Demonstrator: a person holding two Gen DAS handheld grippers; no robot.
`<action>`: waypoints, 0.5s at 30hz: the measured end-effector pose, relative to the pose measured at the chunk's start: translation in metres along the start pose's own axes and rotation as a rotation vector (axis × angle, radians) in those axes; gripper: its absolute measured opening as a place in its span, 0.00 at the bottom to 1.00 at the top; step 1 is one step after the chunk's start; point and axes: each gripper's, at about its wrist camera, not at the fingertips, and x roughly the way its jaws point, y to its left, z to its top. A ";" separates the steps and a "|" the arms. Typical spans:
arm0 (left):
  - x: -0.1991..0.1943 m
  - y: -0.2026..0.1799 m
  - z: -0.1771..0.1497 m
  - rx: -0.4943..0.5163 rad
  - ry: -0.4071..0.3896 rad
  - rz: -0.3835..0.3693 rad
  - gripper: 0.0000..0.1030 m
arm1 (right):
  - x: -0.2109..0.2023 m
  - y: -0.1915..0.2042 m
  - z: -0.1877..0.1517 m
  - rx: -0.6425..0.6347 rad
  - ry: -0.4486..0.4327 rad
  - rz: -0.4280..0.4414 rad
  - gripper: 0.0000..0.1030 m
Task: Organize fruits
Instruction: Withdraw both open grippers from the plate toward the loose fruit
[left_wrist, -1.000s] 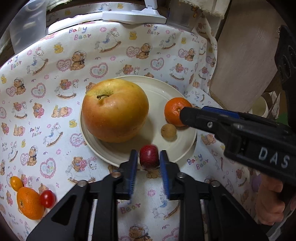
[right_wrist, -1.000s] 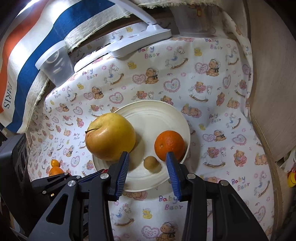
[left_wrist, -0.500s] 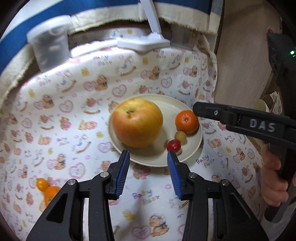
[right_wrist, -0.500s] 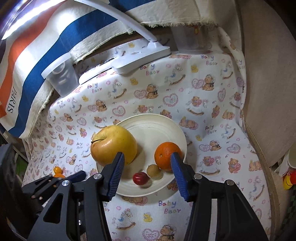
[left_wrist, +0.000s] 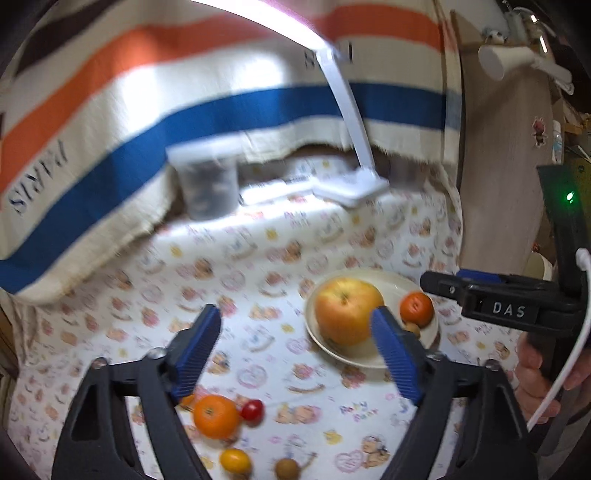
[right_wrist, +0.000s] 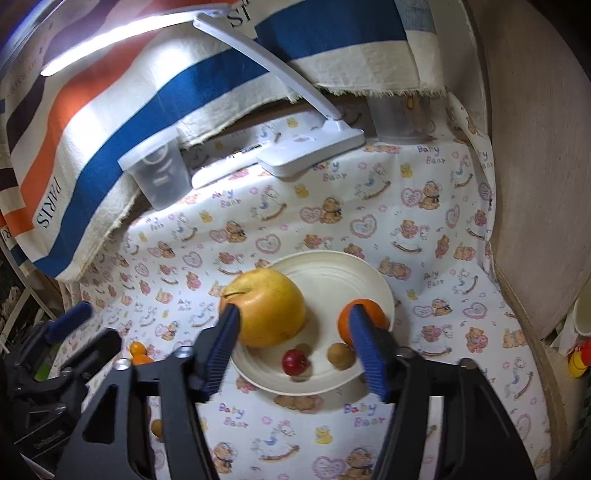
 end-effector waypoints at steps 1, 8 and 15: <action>-0.004 0.003 -0.001 -0.005 -0.017 0.001 0.87 | -0.001 0.002 -0.001 -0.006 -0.009 -0.003 0.66; -0.037 0.017 -0.008 -0.021 -0.177 0.066 0.99 | -0.001 0.021 -0.008 -0.098 -0.060 -0.018 0.81; -0.053 0.038 -0.016 -0.065 -0.226 0.090 0.99 | -0.003 0.038 -0.016 -0.176 -0.126 -0.019 1.00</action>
